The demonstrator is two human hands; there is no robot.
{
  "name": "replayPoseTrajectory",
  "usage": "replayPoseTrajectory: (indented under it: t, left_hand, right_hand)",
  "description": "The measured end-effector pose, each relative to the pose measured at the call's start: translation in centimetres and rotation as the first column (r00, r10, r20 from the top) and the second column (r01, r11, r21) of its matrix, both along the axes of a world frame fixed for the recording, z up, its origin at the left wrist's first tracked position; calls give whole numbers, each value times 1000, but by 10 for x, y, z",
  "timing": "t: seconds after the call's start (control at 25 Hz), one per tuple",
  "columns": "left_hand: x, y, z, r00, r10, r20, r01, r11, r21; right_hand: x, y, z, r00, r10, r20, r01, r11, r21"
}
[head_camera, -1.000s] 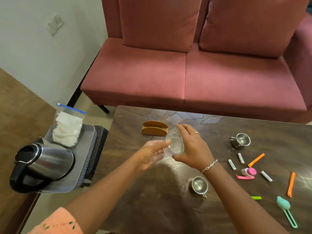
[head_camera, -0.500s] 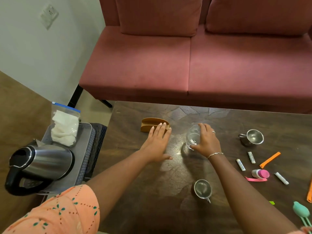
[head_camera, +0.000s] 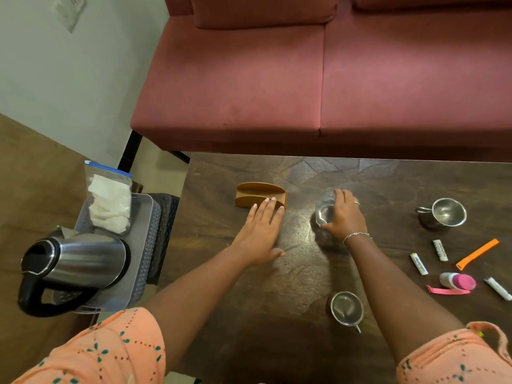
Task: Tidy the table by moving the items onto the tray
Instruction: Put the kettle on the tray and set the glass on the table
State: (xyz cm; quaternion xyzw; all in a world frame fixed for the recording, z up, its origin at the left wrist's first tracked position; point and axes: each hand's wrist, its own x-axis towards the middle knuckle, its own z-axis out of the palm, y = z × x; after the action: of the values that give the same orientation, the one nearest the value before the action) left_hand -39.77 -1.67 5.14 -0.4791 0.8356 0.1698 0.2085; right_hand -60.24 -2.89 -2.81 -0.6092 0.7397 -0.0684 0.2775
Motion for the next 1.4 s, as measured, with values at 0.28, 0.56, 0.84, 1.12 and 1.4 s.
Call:
replayPoseTrajectory:
  t: [0.28,0.56,0.84,1.12,1.4]
  left_hand:
    - [-2,-1,-3,999,23,-35,-24,1000,-18]
    - [23,8,2,994,74,-74,-79,995,-59]
    - [87,35,11,979,196,-58,-199,979,-45]
    - [174,44,22,952,300,-54,-304,948,-92]
    - [272,42,28,895,430,-116,-443,888,-123]
  right_hand:
    - [-1,1,1,999,25,-48,-24,1000,17]
    - [14,21,25,979,120,-167,-132,990,-57]
    - [89,43,60,961,203,-188,-222,971,-84]
    - [181,51,82,948,258,-188,-282,953,-113]
    - [273,27,97,941,313,-127,-327,939,-109]
